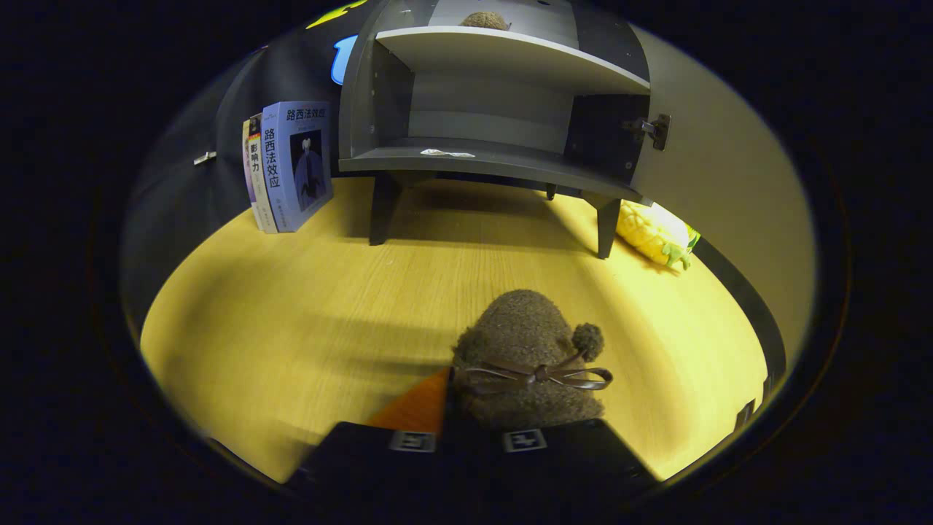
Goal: Open the shoe cabinet door, grab the shoes and put them into the shoe cabinet, then close the shoe cabinet door.
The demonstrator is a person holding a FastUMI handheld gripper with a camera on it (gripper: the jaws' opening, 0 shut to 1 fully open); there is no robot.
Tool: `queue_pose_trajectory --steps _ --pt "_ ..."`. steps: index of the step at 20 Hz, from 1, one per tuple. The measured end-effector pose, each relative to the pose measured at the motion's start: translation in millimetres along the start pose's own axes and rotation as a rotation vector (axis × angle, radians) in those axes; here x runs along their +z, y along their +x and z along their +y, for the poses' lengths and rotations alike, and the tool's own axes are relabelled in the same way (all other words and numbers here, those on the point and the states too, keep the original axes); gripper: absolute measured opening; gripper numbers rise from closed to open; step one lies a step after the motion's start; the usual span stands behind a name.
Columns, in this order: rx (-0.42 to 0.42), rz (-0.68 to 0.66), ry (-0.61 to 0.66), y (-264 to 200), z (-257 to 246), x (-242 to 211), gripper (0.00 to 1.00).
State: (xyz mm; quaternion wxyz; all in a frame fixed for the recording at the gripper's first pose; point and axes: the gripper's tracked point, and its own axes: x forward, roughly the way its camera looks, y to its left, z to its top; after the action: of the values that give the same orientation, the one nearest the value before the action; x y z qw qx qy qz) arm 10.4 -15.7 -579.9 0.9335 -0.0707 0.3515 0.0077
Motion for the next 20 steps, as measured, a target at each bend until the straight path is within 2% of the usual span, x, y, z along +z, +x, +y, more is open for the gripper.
queue_pose_trajectory --steps 3,7,9,11,17,20 --pt "0.034 0.001 0.055 3 1 0 0.06" --pt "0.079 -0.004 0.014 -3 4 4 0.05" --pt "0.103 -0.011 0.055 -14 3 16 0.05" --pt "0.101 -0.039 0.076 -28 -7 41 0.05" --pt "0.085 -0.118 0.035 -92 -35 120 0.05" --pt "0.075 -0.161 0.068 -123 -43 159 0.04"
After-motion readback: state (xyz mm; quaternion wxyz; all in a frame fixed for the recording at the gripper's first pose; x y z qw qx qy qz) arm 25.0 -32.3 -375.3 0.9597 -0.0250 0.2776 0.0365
